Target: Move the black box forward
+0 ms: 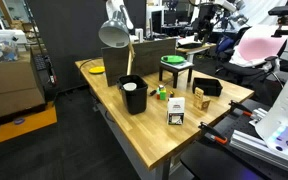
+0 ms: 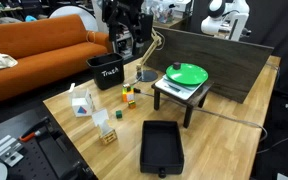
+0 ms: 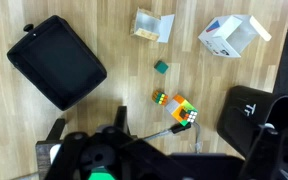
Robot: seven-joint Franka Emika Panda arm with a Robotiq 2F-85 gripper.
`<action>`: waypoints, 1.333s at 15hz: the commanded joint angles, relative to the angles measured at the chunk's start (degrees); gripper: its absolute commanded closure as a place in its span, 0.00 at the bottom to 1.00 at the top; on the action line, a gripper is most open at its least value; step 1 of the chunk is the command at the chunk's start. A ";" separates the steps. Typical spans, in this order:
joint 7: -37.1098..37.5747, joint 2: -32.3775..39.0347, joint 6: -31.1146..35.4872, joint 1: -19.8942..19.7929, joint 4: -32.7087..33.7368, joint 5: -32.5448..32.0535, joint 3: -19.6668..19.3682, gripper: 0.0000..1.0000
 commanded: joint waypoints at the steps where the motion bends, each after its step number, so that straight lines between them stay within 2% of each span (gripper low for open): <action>1: -0.31 0.13 -0.13 -2.12 0.08 0.41 2.05 0.00; 6: 0.15 0.03 1.14 -2.49 -0.59 0.47 2.23 0.00; 15: 10.62 5.18 7.38 -8.06 -5.73 -2.28 1.62 0.00; 16: 8.03 4.41 5.82 -7.86 -5.03 -1.71 1.82 0.00; 20: 8.22 4.85 6.10 -8.00 -5.13 -1.70 2.13 0.00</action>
